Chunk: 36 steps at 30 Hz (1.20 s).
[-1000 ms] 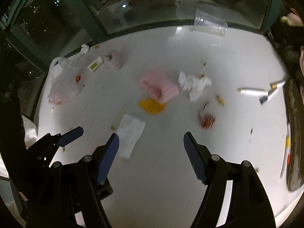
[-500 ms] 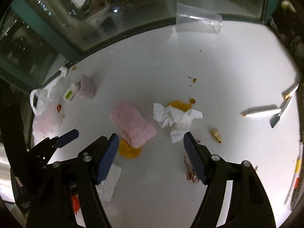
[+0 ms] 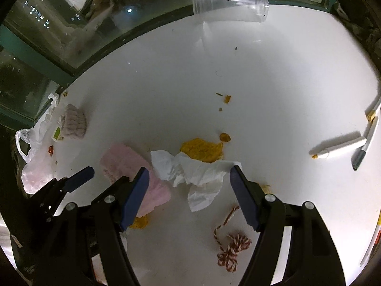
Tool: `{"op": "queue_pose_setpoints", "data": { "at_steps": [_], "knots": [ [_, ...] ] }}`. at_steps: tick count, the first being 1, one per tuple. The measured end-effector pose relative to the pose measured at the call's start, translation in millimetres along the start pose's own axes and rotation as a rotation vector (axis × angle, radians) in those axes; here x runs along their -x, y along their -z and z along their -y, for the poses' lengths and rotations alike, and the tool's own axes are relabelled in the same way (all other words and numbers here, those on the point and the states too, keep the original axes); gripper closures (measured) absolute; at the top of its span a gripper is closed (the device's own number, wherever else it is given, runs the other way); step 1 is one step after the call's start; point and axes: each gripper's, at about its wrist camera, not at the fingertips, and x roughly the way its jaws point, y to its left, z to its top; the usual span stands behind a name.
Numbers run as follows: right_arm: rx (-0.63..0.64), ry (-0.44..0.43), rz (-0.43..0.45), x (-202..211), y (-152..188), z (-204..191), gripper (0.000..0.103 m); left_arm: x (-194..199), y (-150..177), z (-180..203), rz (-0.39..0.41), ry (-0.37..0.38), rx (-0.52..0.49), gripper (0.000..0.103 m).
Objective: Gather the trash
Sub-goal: 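Grasp the pink fuzzy item with the left tool while the right tool grasps the white tissue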
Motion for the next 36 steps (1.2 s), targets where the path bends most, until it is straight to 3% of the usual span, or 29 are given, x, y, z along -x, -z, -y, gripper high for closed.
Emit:
{"op": "queue_pose_setpoints", "data": {
  "at_steps": [5,10,12,13,15,16,18,22,28,36],
  "knots": [
    [0.003,0.010,-0.018,-11,-1,1,0.035,-11,1,-1,-0.019,0.028,0.025,0.025],
    [-0.010,-0.029,-0.054,-23,0,0,0.035,-14,5,9,0.010,0.004,-0.030,0.024],
    [-0.022,-0.042,-0.030,-22,4,1,0.036,-14,5,12,0.023,0.013,-0.036,0.024],
    [-0.031,-0.047,-0.022,-21,5,2,0.040,-14,5,13,0.031,0.028,-0.043,0.026],
    [-0.047,-0.082,-0.024,-22,7,3,0.053,-11,6,19,0.049,0.090,-0.074,0.047],
    [-0.053,-0.102,-0.034,-23,7,3,0.061,-11,6,21,0.047,0.119,-0.084,0.065],
    [-0.069,-0.142,-0.052,-25,7,1,0.070,-11,7,24,0.043,0.129,-0.079,0.069],
    [-0.082,-0.199,-0.044,-17,8,-1,0.075,-5,7,14,0.037,0.185,0.003,0.086],
    [-0.074,-0.263,-0.014,11,17,-9,0.077,24,16,18,0.058,0.239,-0.016,0.089],
    [-0.073,-0.317,0.052,75,42,-11,0.077,89,36,44,0.101,0.250,-0.083,0.089]
  ]
}}
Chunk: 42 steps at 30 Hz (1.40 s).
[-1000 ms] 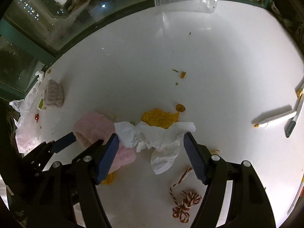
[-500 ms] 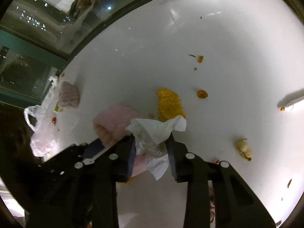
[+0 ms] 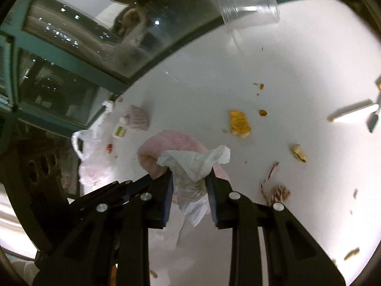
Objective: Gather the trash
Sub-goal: 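Grasp the pink fuzzy item with the left tool while the right tool grasps the white tissue, then carry the pink fuzzy item and white tissue over the trash bin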
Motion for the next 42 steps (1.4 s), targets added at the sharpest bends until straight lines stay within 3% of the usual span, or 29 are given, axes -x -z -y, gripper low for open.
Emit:
{"op": "queue_pose_setpoints", "data": {
  "at_steps": [9,15,20,32,42],
  "knots": [
    [0.013,-0.016,0.078,87,48,-6,0.077,58,34,68,0.039,-0.048,-0.060,0.089],
    [0.038,-0.002,0.126,135,79,4,0.077,79,59,112,0.068,-0.075,-0.089,0.089],
    [-0.001,0.016,0.175,165,105,16,0.077,86,76,143,0.055,-0.051,-0.149,0.089],
    [-0.231,0.181,0.395,243,207,39,0.077,96,122,226,0.001,0.142,-0.447,0.089],
    [-0.488,0.379,0.568,308,317,56,0.077,103,197,313,-0.092,0.396,-0.708,0.089]
  ]
}}
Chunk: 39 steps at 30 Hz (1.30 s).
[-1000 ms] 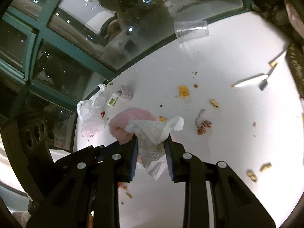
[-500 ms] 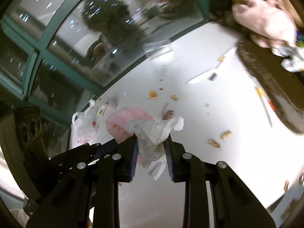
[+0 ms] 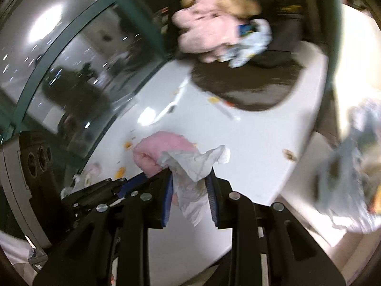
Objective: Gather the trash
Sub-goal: 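Carry the pink fuzzy item and white tissue over the trash bin, then open both tools to drop the fuzzy item and tissue into the bin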
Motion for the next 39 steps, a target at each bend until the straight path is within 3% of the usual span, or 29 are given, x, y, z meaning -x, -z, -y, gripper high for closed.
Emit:
{"op": "queue_pose_setpoints", "data": {
  "at_steps": [6,14,21,27,30,32,34,37,39],
  "knots": [
    [-0.143,0.095,0.093,45,16,53,0.077,-24,-8,67,-0.047,0.109,-0.148,0.089],
    [-0.253,0.191,0.207,102,15,120,0.077,-63,-28,157,-0.074,0.227,-0.275,0.089],
    [-0.311,0.205,0.268,131,-4,180,0.077,-100,-56,221,-0.083,0.245,-0.349,0.089],
    [-0.307,0.222,0.275,140,-29,223,0.077,-134,-78,258,-0.102,0.232,-0.344,0.087],
    [-0.316,0.230,0.270,142,-35,239,0.077,-143,-84,271,-0.097,0.224,-0.354,0.070],
    [-0.327,0.239,0.255,142,-39,250,0.074,-150,-88,278,-0.095,0.199,-0.361,0.053],
    [-0.346,0.260,0.243,143,-41,261,0.062,-159,-92,280,-0.109,0.165,-0.343,0.043],
    [-0.371,0.283,0.232,142,-43,272,0.051,-167,-93,277,-0.128,0.161,-0.298,0.038],
    [-0.380,0.302,0.227,142,-42,276,0.049,-170,-92,274,-0.142,0.147,-0.278,0.034]
  ]
}}
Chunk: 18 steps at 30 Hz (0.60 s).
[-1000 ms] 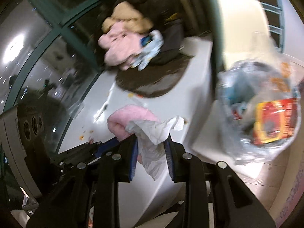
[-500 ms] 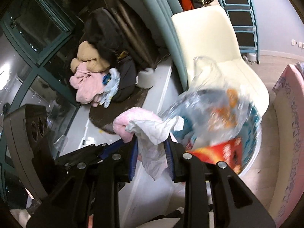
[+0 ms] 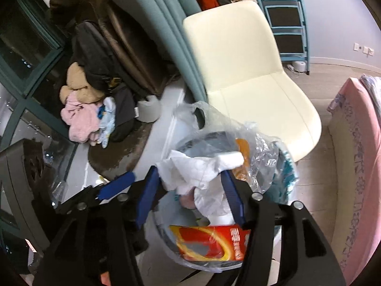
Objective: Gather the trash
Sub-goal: 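Open both tools to drop the fuzzy item and tissue into the bin, then move both open tools back over the table toward the red snack wrapper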
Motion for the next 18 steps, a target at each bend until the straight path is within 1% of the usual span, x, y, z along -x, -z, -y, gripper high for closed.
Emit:
{"op": "queue_pose_setpoints", "data": {
  "at_steps": [4,6,10,14,18],
  "knots": [
    [-0.036,0.018,0.007,3,5,8,0.048,0,4,-8,-0.022,-0.002,0.042,0.033],
    [-0.052,0.021,0.033,8,7,9,0.048,4,8,-10,-0.019,-0.009,0.048,0.032],
    [-0.067,0.007,0.058,15,11,5,0.048,19,15,-17,-0.002,-0.028,0.059,0.032],
    [-0.047,-0.019,0.072,21,19,-12,0.048,42,23,-28,0.037,-0.048,0.075,0.032],
    [0.025,-0.054,0.058,19,31,-44,0.048,71,42,-51,0.072,-0.069,0.120,0.032]
  ]
}}
